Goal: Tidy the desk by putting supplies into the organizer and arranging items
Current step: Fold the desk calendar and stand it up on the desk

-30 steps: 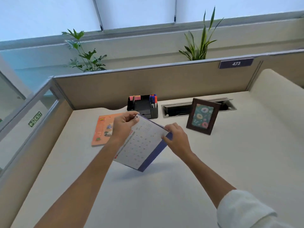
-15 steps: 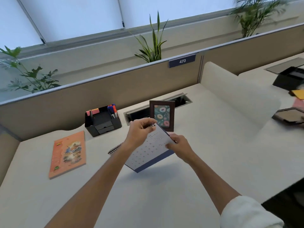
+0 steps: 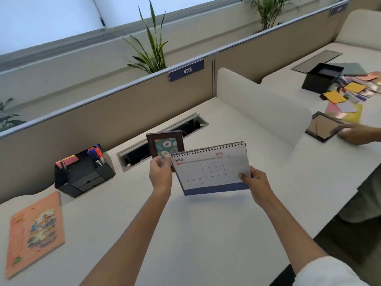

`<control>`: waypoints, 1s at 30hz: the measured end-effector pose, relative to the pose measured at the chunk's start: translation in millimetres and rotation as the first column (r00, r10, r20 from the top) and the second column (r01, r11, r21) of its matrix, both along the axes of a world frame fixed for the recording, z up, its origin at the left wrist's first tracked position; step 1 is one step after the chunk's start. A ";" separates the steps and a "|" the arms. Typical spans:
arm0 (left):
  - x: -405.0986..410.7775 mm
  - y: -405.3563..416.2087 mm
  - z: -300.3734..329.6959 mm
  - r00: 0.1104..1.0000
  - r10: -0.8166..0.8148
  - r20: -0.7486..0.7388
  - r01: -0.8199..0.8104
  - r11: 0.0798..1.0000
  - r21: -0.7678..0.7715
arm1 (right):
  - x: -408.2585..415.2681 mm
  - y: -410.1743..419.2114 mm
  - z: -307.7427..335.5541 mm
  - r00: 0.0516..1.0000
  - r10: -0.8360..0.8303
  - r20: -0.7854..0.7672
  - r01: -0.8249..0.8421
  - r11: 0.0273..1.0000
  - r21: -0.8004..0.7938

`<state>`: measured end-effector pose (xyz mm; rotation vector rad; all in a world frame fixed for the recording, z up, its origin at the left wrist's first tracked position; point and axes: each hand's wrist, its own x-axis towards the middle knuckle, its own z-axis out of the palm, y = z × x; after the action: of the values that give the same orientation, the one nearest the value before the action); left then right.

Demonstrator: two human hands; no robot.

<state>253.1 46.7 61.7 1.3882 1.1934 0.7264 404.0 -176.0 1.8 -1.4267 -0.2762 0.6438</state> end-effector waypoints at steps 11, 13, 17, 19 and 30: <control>105.3 34.8 -3.1 0.976 -0.219 -0.020 0.219 0.976 -0.002 | 78.8 23.7 -23.9 0.987 -0.124 -0.101 0.135 0.984 0.112; 126.3 43.7 3.6 0.966 -0.258 -0.015 0.259 0.965 0.049 | 91.8 35.4 -26.1 0.981 -0.138 -0.136 0.156 0.980 0.125; 166.7 62.9 9.8 0.966 -0.258 -0.015 0.258 0.963 0.080 | 116.5 56.6 -31.1 0.971 -0.186 -0.152 0.204 0.973 0.112; 186.6 68.3 13.1 0.969 -0.244 -0.031 0.246 0.965 0.091 | 129.6 64.9 -35.5 0.968 -0.199 -0.152 0.216 0.970 0.109; 240.0 93.6 14.4 0.975 -0.207 -0.083 0.208 0.978 0.016 | 168.3 96.6 -61.0 0.948 -0.303 -0.097 0.306 0.952 0.016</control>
<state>493.1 140.4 76.2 1.5485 1.0846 0.5432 572.2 -79.4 -59.1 -1.3690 0.0108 0.4480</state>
